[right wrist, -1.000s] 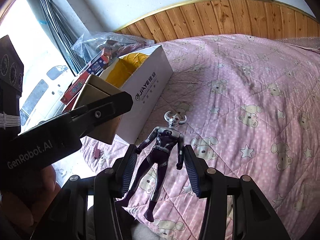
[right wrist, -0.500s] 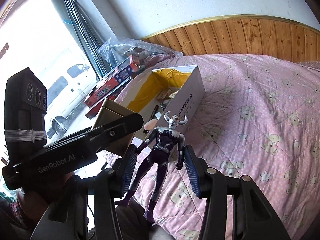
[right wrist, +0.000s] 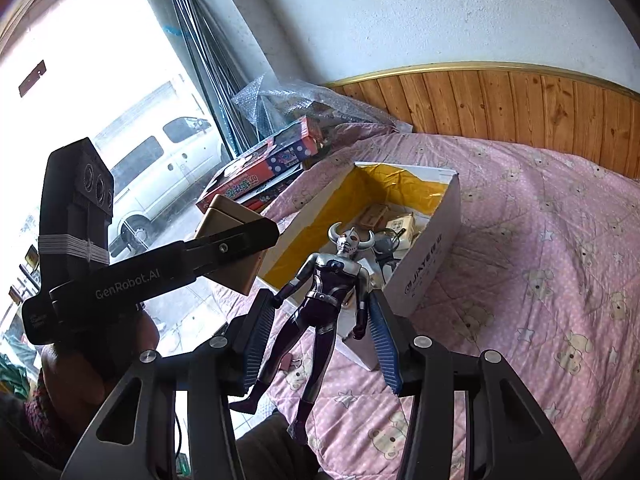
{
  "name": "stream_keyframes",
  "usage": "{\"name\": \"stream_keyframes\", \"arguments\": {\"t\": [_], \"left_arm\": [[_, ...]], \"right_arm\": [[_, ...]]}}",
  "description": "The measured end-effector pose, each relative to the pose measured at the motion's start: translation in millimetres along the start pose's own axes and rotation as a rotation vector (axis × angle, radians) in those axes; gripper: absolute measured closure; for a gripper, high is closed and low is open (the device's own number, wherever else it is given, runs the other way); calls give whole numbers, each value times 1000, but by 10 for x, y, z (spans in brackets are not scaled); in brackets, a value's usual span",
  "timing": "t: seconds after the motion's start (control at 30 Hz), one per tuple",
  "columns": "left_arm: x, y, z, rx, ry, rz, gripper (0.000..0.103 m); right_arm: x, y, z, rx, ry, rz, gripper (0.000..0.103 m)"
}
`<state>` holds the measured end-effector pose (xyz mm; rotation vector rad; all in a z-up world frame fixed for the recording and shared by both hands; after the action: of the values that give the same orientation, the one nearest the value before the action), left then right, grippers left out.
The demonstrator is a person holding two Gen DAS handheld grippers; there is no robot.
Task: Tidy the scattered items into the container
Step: 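Lift and carry the tin and action figure over the white box with both tools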
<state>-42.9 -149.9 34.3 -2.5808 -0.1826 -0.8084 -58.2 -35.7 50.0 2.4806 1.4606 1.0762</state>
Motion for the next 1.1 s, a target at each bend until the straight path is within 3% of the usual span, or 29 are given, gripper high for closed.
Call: {"name": "stream_keyframes", "arguments": {"t": [0.4,0.67,1.1], "left_arm": [[-109,465,-395,-5,-19,-62,51],[-354,754,-529,8,24,-84,51],[-902,1097,-313,-25,152,-124,51]], "right_arm": [[-396,181,-215,70,26,-4,54],[-750,129,-286,110,67,27,54],[-1395,-389,-617,104,150,99,54]]}}
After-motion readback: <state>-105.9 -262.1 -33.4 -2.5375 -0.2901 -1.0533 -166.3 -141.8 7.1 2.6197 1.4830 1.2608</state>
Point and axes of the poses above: each gripper's, at about its wrist camera, not at the fingertips, and x roughly against the way its jaws point, y to its left, z to its underside, the point moved 9 cm from there along -x, roughly the way its jaws point, and after that the axes turned 4 degrees about -y, right-handed, at the moved point
